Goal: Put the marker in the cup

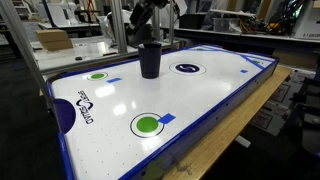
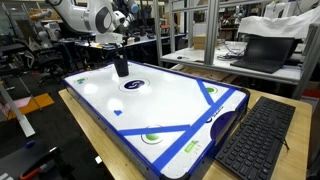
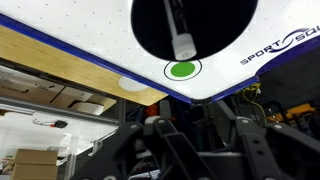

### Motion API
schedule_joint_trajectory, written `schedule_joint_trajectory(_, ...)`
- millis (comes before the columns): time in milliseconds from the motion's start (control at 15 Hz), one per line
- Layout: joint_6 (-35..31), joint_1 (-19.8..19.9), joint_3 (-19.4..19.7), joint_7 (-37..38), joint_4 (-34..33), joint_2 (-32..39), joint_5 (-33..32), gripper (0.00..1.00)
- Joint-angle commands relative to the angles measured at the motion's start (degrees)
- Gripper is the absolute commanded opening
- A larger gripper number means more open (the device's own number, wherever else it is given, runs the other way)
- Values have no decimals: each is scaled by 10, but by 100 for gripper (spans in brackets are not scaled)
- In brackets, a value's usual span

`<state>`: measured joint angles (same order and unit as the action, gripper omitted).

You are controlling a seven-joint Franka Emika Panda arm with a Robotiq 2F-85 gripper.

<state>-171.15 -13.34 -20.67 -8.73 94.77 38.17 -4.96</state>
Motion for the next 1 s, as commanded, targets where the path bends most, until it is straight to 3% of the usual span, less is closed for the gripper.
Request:
schedule_joint_trajectory(0,29,2,3,1,-1,-16,13,81)
schedule_joint_trajectory(133,100,-11,25,31,-5,-33,22,95)
schedule_joint_trajectory(267,184,-25,51,62,-10,-52,23,100)
schedule_joint_trajectory(667,428,-47,97,158,-40,-106,13,100)
schedule_joint_trajectory(933,515,-45,97,181,-54,-123,16,100)
